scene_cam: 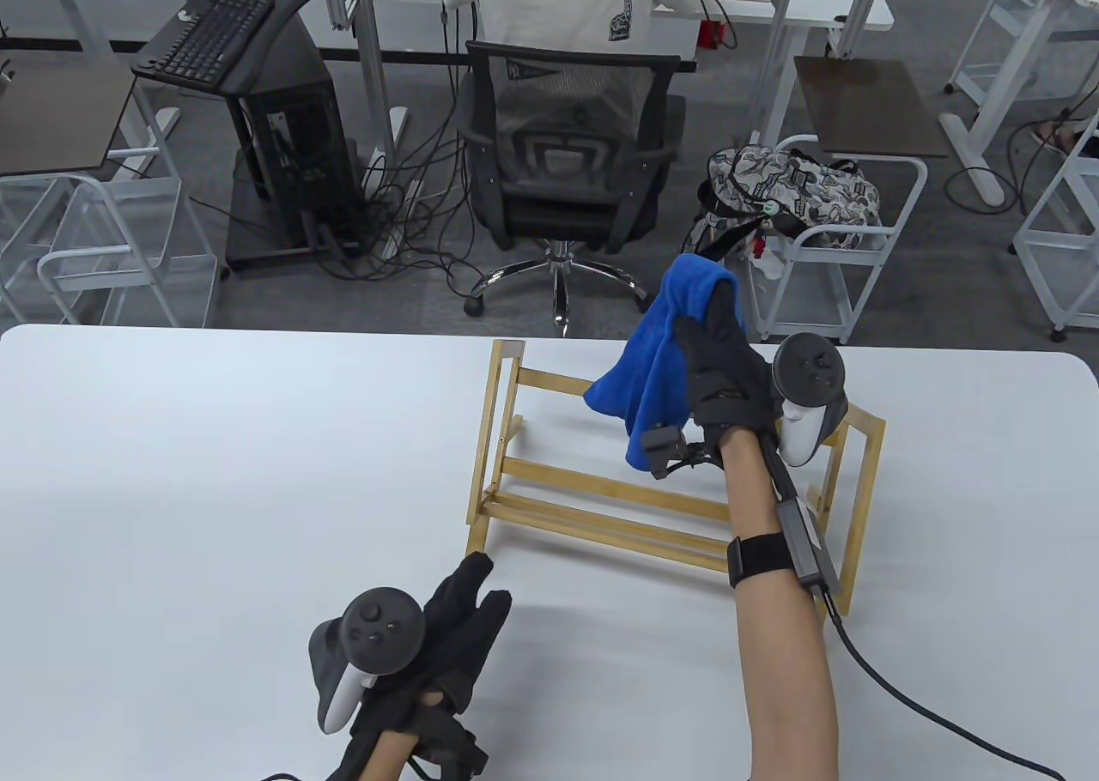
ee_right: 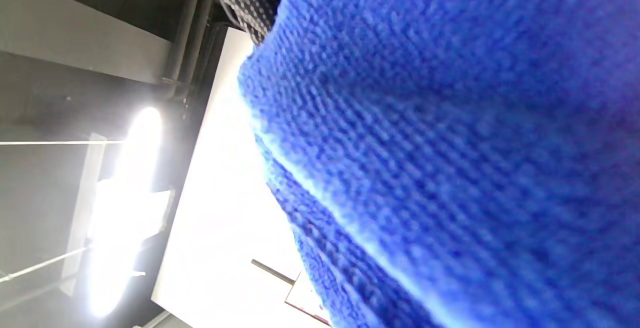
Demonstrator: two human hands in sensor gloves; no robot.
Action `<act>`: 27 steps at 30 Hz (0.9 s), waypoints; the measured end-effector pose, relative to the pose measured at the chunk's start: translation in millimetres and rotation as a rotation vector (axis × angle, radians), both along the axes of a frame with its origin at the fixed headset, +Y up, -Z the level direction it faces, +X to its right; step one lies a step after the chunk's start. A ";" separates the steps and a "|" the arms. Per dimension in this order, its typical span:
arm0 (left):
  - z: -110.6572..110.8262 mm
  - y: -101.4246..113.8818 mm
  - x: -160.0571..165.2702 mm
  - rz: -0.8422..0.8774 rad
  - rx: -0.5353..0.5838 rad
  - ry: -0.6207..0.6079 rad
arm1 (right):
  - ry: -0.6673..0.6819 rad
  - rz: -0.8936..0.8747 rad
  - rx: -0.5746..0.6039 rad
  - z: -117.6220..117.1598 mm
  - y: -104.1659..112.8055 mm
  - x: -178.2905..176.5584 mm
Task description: Hang square towel on book rack
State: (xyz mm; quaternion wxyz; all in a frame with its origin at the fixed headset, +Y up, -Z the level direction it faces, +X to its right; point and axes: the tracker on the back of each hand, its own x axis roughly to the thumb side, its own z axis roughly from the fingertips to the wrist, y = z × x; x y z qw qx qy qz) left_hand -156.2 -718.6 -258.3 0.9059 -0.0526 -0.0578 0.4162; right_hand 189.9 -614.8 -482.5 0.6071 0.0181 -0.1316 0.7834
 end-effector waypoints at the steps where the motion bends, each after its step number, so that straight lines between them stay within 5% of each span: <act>1: -0.1 -0.1 0.0 -0.001 0.000 0.000 | 0.001 0.008 -0.010 -0.7 -2.6 0.7; 27: -0.8 -1.8 2.2 -0.030 -0.001 -0.004 | 0.011 0.320 -0.211 -4.1 -56.7 -18.5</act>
